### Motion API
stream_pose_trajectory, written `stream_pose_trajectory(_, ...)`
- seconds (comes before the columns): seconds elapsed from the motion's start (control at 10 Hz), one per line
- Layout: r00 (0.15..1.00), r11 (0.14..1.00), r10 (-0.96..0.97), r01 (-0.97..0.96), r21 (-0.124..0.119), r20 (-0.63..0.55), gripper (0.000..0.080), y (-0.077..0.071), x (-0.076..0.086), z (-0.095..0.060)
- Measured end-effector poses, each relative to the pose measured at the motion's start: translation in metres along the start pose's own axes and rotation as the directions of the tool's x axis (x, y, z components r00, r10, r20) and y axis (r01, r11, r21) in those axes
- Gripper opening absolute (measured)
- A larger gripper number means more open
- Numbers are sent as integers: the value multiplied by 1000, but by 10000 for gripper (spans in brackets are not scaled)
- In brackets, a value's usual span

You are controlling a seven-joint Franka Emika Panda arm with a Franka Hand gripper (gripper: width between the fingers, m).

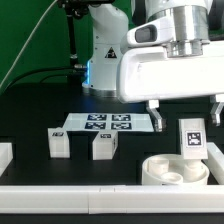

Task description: Assemble stool

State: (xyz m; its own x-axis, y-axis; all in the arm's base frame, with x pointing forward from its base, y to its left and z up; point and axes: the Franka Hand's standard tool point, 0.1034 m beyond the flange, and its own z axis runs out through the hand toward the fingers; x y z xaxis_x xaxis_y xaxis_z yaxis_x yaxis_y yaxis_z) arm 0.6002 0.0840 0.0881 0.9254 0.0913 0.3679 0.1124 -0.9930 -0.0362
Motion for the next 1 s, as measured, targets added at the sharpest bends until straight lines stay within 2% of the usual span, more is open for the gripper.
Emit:
stream_pose_trajectory(0.2,986,1000,4,-8,24,169,649,-5,-7,2)
stream_pose_trajectory(0.3,967,998,29,-41,40,252,649,-5,-1,4)
stream_pose_trajectory(0.4,968,998,38,-50,41,249,649,-7,6,7)
stream_pose_trajectory(1.0,965,997,58,-71,39,256,649,-6,4,9)
